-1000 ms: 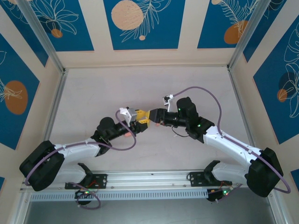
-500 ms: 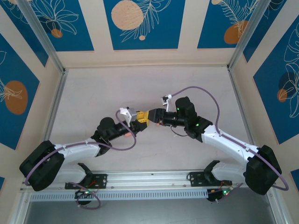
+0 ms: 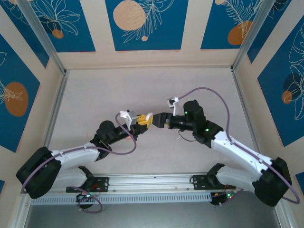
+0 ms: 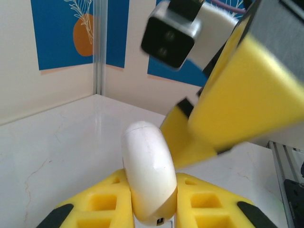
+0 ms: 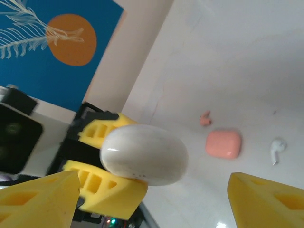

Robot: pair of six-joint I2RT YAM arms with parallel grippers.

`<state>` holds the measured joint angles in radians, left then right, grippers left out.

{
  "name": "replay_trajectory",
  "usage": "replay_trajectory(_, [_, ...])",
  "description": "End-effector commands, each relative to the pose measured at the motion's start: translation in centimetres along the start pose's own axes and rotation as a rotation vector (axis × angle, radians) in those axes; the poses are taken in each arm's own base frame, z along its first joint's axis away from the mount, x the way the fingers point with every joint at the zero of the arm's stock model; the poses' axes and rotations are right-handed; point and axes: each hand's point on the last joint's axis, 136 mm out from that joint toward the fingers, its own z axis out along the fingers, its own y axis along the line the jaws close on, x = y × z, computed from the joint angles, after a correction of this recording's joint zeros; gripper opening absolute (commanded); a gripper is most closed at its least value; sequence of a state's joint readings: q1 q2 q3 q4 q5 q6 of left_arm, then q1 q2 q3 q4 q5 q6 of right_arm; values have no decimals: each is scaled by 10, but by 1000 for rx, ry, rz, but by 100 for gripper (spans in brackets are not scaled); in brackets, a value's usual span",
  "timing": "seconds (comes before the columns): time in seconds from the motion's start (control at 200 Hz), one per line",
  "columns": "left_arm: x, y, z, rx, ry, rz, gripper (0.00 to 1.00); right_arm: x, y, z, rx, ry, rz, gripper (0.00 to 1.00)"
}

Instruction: Insert wireless bluetooth earbuds into charging case

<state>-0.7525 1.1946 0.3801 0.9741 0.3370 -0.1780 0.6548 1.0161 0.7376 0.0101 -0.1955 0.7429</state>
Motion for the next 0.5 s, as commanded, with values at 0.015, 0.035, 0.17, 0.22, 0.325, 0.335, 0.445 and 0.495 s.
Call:
replay_trajectory(0.015, [-7,-9,-6,58,-13,1,14,-6,6,-29,-62,-68,-283,75])
replay_trajectory(0.035, [-8,-10,-6,68,-13,2,14,-6,9,-33,-83,-72,-318,75])
replay_trajectory(0.17, [-18,-19,-8,138,-32,-4,14,-6,14,-53,-197,-51,-482,72])
replay_trajectory(0.22, [-22,-24,-9,176,-33,-1,14,-1,21,-58,-252,-30,-568,71])
replay_trajectory(0.325, [-26,-34,-8,258,-4,0,13,10,31,-63,-328,-19,-762,67])
replay_trajectory(0.335, [-27,-35,-7,261,-3,-2,13,10,31,-63,-334,-19,-776,66])
replay_trajectory(0.445, [-33,-40,-6,304,-5,-6,13,15,35,-62,-380,12,-861,66])
replay_trajectory(0.495, [-37,-42,-6,324,-8,-3,13,16,36,-61,-396,38,-867,65])
